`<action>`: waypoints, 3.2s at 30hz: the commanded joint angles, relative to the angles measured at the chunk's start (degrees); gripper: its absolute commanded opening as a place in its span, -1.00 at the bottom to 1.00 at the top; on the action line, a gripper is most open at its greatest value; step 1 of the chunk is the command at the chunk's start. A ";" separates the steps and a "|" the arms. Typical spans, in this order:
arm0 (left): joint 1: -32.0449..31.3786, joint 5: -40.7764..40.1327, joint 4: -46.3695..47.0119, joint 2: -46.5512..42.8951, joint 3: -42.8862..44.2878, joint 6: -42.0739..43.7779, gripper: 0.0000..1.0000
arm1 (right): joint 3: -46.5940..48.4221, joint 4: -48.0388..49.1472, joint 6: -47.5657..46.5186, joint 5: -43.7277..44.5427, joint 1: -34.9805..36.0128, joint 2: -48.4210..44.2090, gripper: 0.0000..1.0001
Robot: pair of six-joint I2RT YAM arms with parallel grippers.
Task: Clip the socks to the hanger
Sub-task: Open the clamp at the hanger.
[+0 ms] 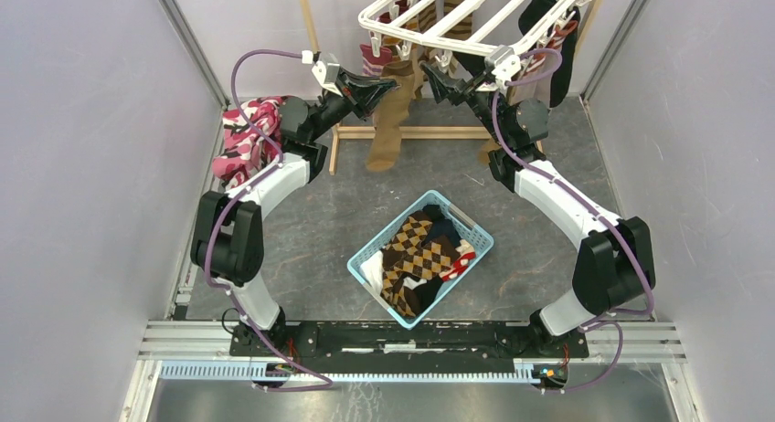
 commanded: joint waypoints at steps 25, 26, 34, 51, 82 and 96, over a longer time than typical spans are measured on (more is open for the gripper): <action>0.34 0.61 3.13 -2.06 0.20 -2.73 -0.95 | 1.92 3.29 2.90 4.14 -0.26 -1.06 0.18; 0.36 0.53 3.21 -2.22 0.07 -2.73 -0.96 | 1.87 3.30 2.75 4.25 -0.27 -1.15 0.16; 0.39 0.13 4.16 -2.73 -0.66 -3.56 -0.96 | 1.64 3.48 2.51 4.31 -0.21 -1.69 -0.01; -0.26 2.51 8.59 -1.87 -1.19 -9.74 -0.96 | 2.42 -1.61 12.88 4.06 -0.99 -4.11 -0.65; -4.97 15.89 6.20 11.50 17.11 -30.73 -0.96 | 5.51 -11.93 27.87 0.63 -4.24 -4.85 -0.64; -5.42 14.69 2.48 13.32 20.64 -28.57 -0.96 | 4.56 -11.46 28.08 -0.19 -4.35 -5.21 -0.65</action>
